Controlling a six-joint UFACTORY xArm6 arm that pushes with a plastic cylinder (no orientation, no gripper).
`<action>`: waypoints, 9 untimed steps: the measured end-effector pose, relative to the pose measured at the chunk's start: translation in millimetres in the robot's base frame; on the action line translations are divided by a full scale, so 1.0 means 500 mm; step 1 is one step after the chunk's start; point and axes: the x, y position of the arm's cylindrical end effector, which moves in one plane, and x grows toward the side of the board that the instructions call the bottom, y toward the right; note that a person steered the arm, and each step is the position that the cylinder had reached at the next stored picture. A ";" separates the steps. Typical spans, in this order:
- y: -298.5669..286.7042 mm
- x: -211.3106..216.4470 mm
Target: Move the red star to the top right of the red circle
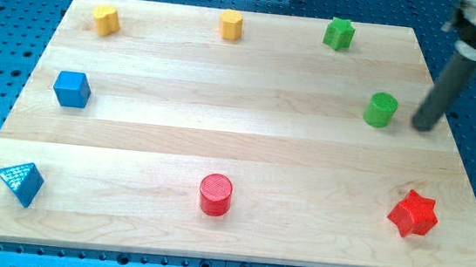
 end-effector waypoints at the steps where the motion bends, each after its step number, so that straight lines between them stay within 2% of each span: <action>1: 0.064 0.164; 2: 0.110 0.246; 3: 0.065 0.272; 4: 0.008 0.352; 6: -0.223 0.321; 7: -0.100 0.307; 8: -0.113 0.282; 9: -0.183 0.231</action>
